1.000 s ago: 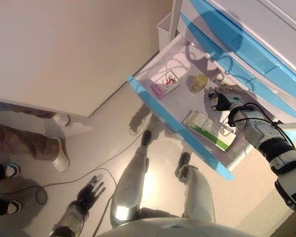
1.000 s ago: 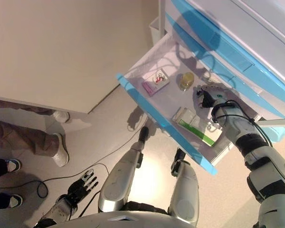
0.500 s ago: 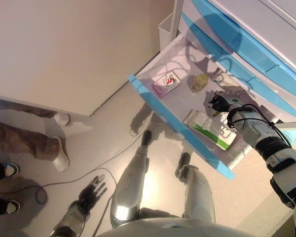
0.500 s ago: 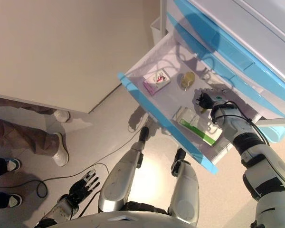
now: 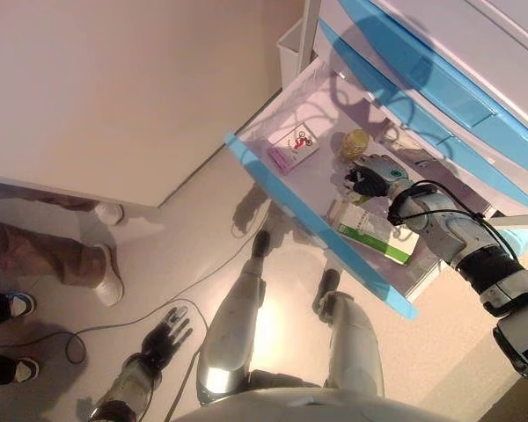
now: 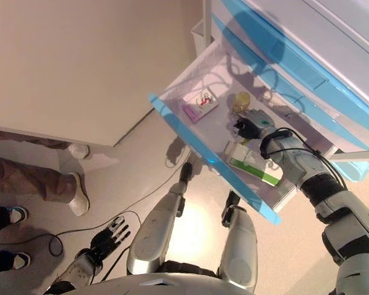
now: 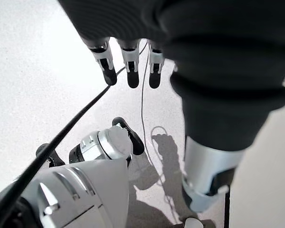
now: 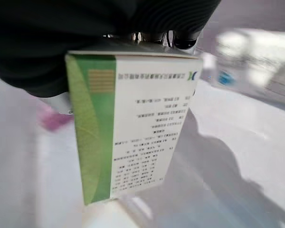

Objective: Open the drawer and pick up the medicine

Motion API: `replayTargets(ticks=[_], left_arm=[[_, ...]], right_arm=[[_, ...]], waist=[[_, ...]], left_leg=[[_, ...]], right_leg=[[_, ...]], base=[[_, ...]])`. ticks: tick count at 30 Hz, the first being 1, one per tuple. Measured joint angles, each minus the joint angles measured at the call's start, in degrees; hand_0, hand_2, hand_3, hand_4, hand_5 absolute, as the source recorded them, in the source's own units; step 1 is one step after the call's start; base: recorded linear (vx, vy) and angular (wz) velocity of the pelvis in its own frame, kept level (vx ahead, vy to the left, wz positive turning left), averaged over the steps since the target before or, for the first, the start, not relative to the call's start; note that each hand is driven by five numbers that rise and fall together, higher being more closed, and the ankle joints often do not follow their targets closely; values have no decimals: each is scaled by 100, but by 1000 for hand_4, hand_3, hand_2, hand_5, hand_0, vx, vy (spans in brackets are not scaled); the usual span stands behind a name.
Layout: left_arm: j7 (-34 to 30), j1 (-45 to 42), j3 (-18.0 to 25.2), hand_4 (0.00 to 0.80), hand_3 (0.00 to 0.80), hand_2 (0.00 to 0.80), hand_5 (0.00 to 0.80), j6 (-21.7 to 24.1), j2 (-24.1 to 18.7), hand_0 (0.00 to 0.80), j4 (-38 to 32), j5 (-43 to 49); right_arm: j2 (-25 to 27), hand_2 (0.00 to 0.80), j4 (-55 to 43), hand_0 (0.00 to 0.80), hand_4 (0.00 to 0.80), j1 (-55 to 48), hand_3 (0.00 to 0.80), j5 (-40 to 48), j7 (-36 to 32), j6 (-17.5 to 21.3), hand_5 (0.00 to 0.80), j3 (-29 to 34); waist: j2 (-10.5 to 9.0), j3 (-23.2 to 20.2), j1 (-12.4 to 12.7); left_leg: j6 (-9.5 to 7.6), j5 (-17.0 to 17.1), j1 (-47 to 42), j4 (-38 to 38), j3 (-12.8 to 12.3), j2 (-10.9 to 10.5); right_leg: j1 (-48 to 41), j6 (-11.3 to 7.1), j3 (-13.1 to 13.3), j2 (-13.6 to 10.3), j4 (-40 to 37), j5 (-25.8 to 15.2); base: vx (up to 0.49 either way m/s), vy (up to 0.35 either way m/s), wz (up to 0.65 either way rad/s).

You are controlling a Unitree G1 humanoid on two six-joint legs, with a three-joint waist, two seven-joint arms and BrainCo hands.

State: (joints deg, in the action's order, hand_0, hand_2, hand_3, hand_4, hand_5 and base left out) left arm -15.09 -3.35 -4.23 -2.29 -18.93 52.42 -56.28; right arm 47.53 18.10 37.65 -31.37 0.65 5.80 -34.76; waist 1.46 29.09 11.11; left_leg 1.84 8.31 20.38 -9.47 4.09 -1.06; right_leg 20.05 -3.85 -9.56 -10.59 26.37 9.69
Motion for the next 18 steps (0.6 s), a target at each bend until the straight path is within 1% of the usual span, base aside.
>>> replayTargets(ticks=[2, 6, 11, 15, 18], left_arm=[[2, 0, 2, 0, 0, 0, 0, 0, 1, 0, -3, 0], [5, -1, 11, 0, 0, 0, 0, 0, 34, 0, -13, 2], [33, -2, 58, 0, 0, 0, 0, 0, 47, 0, -103, 5], [83, -1, 90, 0, 0, 0, 0, 1, 57, 0, -158, 12], [122, 0, 210, 0, 0, 0, 0, 6, 139, 0, -153, 16]], right_arm=[[136, 800, -486, 800, 800, -77, 800, 58, -129, 57, 800, 105], [371, 800, -1313, 800, 800, -153, 800, 194, -453, 139, 800, 342], [497, 800, -2145, 800, 800, -159, 800, 377, -822, 163, 800, 518], [581, 800, -2749, 800, 800, -161, 800, 795, -1168, 162, 800, 664], [630, 800, -3245, 800, 800, -161, 800, 1524, -1711, 45, 800, 885]], waist=[[-15, 8, -33], [-74, 19, -81], [-139, 15, -184], [-186, -8, -211], [-201, -13, -204]], left_leg=[[1, -5, -48, 5, 1, 9], [0, -5, -98, 37, -74, 13], [-23, -7, -202, 96, -126, 12], [-28, -63, -277, 99, -150, 19], [-68, -76, -346, 99, -223, 23]], right_leg=[[-50, -1, 34, 21, -31, 1], [-55, -10, 124, 37, -37, -4], [-132, -18, 160, 42, -100, -14], [-220, -32, 211, 53, -175, -22], [-303, -69, 260, 72, -264, -48]], base=[[1, 1, -4], [4, -1, -7], [-1, 3, -4], [22, -8, -6], [33, -16, -8]])
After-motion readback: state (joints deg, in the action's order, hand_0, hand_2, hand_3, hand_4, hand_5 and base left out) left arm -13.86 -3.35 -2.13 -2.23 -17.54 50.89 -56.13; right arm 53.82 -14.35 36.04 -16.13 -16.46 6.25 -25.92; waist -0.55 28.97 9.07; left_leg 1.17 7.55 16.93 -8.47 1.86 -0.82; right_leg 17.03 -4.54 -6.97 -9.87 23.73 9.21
